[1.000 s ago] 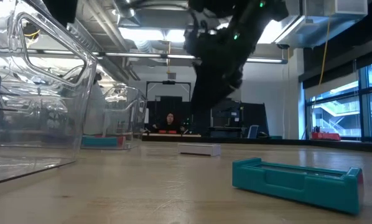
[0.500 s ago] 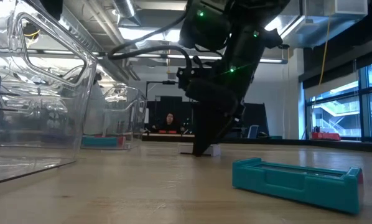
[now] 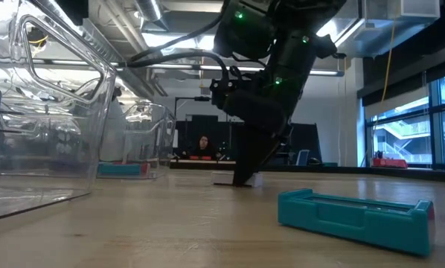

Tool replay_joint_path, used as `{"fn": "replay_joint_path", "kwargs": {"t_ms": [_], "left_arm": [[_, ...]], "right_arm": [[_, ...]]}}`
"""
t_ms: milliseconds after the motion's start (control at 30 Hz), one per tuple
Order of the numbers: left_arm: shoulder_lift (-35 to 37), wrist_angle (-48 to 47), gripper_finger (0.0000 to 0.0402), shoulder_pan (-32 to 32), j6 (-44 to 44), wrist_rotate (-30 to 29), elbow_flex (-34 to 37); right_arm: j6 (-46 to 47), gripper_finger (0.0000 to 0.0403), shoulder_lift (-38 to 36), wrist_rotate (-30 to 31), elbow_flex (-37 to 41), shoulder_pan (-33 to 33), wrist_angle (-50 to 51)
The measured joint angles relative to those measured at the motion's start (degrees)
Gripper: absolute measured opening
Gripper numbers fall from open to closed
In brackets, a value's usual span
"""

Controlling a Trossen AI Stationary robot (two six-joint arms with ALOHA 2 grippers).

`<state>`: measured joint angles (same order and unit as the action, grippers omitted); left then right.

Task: Pick & Place Office items
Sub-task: Put the white timer into the top transparent bin

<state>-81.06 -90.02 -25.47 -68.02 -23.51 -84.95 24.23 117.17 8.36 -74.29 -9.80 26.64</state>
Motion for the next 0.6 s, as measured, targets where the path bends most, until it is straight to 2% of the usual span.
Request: {"fn": "replay_joint_path", "kwargs": {"t_ms": [233,400,500,600], "left_arm": [[0.0,0.0,0.0169,0.0,-4.4,-0.7,0.0],[0.0,0.6,0.0171,0.4,-13.2,-5.9,0.0],[0.0,6.8,0.0179,1.4,-14.6,-9.5,0.0],[0.0,16.1,0.0193,3.1,-8.2,-10.2,0.0]], "right_arm": [[-0.7,0.0153,-3.8,-0.5,0.5,1.2,1.8],[-4.1,0.0153,-11.1,3.9,0.4,1.6,1.2],[-8.0,0.0153,-16.0,6.0,0.3,1.5,-0.9],[-12.0,0.0155,-20.2,7.3,0.3,1.5,-3.2]]}}
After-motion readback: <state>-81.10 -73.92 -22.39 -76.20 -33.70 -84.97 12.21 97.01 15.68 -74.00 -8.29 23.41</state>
